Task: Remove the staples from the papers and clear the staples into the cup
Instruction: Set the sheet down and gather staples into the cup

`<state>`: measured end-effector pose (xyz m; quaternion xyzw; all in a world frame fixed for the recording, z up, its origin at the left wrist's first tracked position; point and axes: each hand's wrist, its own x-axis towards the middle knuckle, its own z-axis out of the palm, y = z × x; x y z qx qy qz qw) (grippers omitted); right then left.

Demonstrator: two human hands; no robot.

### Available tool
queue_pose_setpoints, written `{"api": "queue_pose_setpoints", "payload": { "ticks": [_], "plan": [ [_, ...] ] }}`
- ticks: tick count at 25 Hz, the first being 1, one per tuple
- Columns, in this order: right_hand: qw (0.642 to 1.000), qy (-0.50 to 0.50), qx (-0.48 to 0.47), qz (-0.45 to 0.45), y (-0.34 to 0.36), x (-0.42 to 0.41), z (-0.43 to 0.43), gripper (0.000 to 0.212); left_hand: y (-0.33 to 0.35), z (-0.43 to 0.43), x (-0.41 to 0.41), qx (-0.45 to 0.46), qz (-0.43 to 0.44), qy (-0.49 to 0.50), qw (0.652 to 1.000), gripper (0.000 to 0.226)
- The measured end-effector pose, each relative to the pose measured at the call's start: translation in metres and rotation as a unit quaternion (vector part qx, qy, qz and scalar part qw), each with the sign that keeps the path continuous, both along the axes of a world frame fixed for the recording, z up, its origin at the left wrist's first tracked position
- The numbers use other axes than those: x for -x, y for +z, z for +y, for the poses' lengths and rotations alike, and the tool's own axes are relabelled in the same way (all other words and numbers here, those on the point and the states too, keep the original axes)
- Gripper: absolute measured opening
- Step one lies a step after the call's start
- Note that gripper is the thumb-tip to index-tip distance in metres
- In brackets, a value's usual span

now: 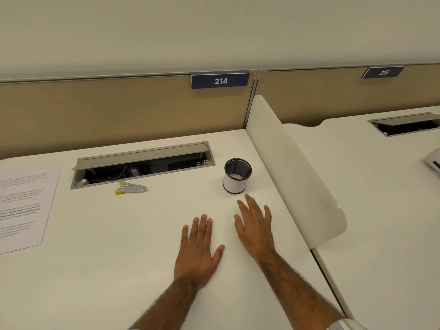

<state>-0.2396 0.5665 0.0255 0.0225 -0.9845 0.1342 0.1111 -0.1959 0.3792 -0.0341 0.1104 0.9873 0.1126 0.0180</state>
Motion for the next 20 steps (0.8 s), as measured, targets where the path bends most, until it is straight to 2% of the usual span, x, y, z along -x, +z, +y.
{"api": "queue_pose_setpoints", "payload": {
  "ticks": [2, 4, 7, 11, 13, 15, 17, 20],
  "plan": [
    [0.991, -0.015, 0.011, 0.131, 0.021, 0.023, -0.001, 0.033, 0.001, 0.0, 0.0, -0.006, -0.003, -0.005, 1.0, 0.079],
    [0.983, -0.048, 0.006, 0.176, 0.05, 0.053, -0.001, 0.022, 0.003, 0.0, -0.001, -0.009, -0.002, -0.007, 1.0, 0.079],
    [0.984, -0.101, -0.023, 0.143, 0.083, 0.096, 0.003, 0.016, 0.005, -0.001, -0.001, -0.012, 0.001, -0.006, 1.0, 0.078],
    [0.992, -0.091, -0.063, 0.06, 0.1, 0.123, 0.007, 0.01, 0.004, -0.001, -0.001, -0.009, -0.001, -0.01, 1.0, 0.078],
    [0.992, -0.098, -0.068, 0.052, 0.101, 0.126, 0.007, 0.029, 0.004, -0.002, -0.001, -0.009, -0.005, -0.01, 1.0, 0.077],
    [0.994, -0.09, -0.018, 0.058, 0.098, 0.121, 0.006, 0.036, 0.003, -0.002, -0.001, -0.01, -0.006, -0.011, 1.0, 0.078],
    [0.995, -0.066, 0.036, 0.064, 0.09, 0.112, 0.006, 0.028, 0.004, -0.001, 0.0, -0.013, -0.005, -0.012, 1.0, 0.078],
    [0.996, -0.067, 0.008, 0.064, 0.083, 0.1, 0.012, 0.018, 0.007, -0.001, -0.002, -0.018, -0.002, -0.009, 1.0, 0.078]
  ]
}}
